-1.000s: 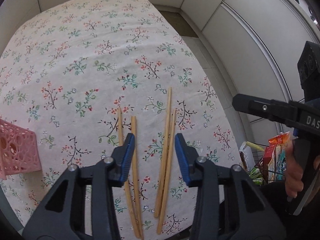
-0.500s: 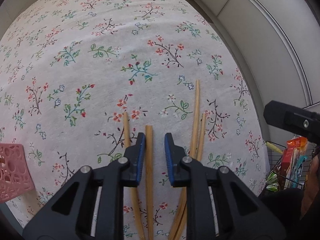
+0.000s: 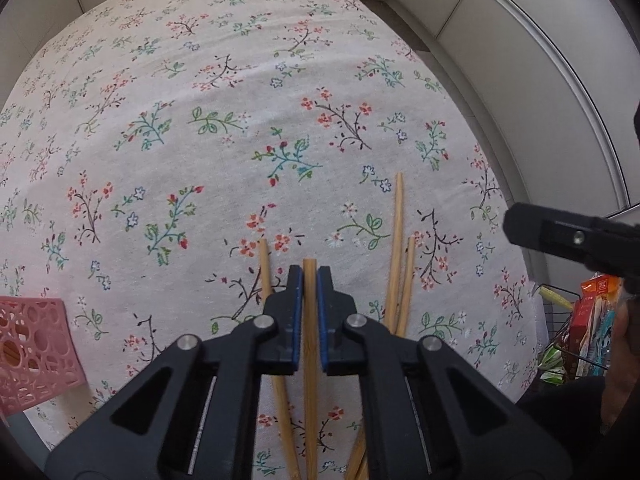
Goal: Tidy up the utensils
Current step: 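Lower the left tool onto a chopstick on the cloth and close on it, then lift the chopstick with the left tool while the right tool grasps another chopstick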
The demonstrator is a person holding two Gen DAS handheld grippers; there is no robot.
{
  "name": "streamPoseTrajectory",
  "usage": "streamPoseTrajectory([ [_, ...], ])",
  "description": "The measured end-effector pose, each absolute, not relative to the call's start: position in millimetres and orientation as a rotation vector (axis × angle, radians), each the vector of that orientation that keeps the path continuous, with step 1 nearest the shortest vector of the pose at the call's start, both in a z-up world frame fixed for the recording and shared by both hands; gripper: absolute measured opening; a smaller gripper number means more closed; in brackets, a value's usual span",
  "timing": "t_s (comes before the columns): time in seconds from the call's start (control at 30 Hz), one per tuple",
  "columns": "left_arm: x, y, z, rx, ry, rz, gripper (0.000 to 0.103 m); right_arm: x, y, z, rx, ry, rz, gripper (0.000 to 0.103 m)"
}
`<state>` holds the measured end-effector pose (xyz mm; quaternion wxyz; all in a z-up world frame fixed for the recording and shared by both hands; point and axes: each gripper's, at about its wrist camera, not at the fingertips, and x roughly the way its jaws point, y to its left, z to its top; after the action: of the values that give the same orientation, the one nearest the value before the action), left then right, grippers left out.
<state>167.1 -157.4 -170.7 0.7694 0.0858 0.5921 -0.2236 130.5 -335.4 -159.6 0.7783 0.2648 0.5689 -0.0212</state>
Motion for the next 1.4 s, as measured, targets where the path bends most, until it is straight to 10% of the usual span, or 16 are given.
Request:
streamPoseTrajectory([
  [0.43, 154.6, -124.9, -118.9, 0.147, 1.156, -0.529, 0.008, 164.5, -317.1, -185.5, 0.587, 1.277, -0.078, 0.080],
  [0.9, 155.4, -93.0, -117.5, 0.108, 1.153, -0.505, 0.008, 193.1, -266.5, -196.7, 0.259, 1.301, -0.212, 0.045],
  [1.13, 154.0, -91.4, -118.1, 0.114, 1.152, -0.492, 0.008, 192.4, -261.7, -196.2, 0.241, 1.281, -0.211, 0.011],
  [1.4, 151.1, -87.4, -115.1, 0.114, 1.140, -0.470, 0.008, 188.2, -288.3, -196.3, 0.441, 1.253, -0.110, 0.007],
])
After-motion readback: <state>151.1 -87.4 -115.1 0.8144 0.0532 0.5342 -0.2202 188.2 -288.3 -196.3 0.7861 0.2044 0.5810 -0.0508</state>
